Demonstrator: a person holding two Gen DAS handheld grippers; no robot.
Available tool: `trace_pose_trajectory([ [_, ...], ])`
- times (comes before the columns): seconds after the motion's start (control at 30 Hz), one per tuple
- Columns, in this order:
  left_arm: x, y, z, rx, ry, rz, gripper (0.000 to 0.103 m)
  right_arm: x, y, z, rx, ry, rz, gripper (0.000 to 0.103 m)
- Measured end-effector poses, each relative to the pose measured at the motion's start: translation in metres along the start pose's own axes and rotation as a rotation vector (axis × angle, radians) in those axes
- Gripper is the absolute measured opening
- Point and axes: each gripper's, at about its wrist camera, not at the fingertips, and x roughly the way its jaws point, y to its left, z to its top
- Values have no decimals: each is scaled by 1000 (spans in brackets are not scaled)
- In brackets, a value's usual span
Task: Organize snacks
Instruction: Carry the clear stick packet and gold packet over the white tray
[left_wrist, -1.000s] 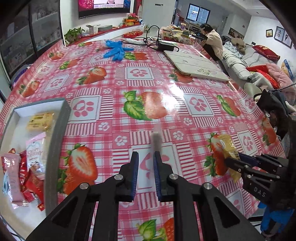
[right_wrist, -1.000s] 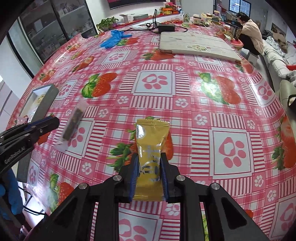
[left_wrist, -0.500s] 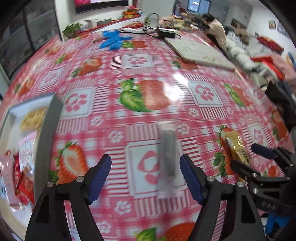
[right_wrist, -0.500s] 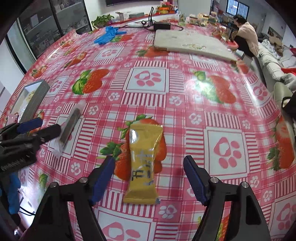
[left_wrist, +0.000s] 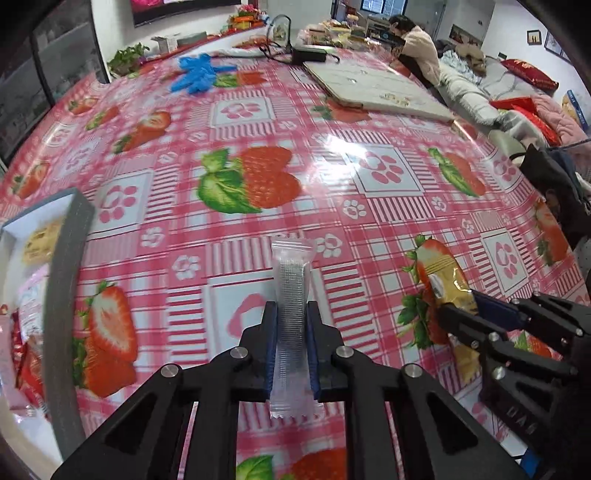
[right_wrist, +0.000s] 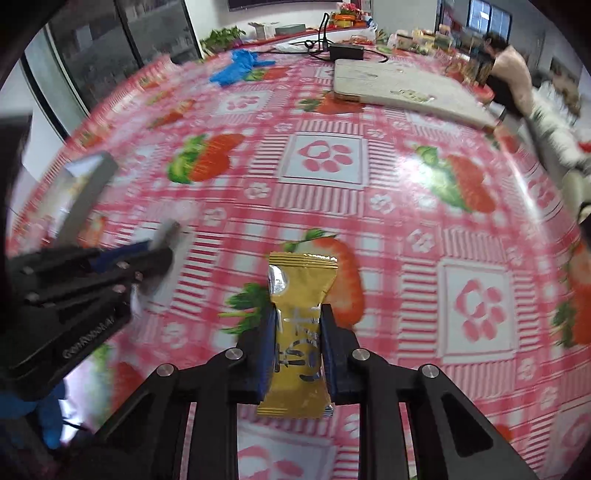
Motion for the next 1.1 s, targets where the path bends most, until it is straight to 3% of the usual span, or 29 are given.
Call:
trace_pose_trajectory([
  [0.43, -74, 54, -9, -78, -152, -8, 16, -27, 46, 19, -50, -46, 87, 24],
  [0.57, -98, 86, -17, -120, -187, 25, 16, -34, 76, 30, -92, -57, 129, 24],
  [0.73, -129, 142, -27, -190, -218, 132, 16, -38, 135, 57, -178, -63, 209, 24],
  [0.9, -130, 200, -46, -295, -179, 233, 16, -24, 214, 76, -304, -42, 284, 24],
  [1.03, -114, 230, -63, -356, -118, 269, 17, -4, 265, 81, -368, 10, 330, 24],
  [1.07, -110, 234, -67, -368, -106, 281, 20, 2, 276, 81, -386, 24, 333, 24],
  [1.1, -105, 239, -71, -380, -92, 293, 31, 8, 288, 81, -406, 39, 332, 24],
])
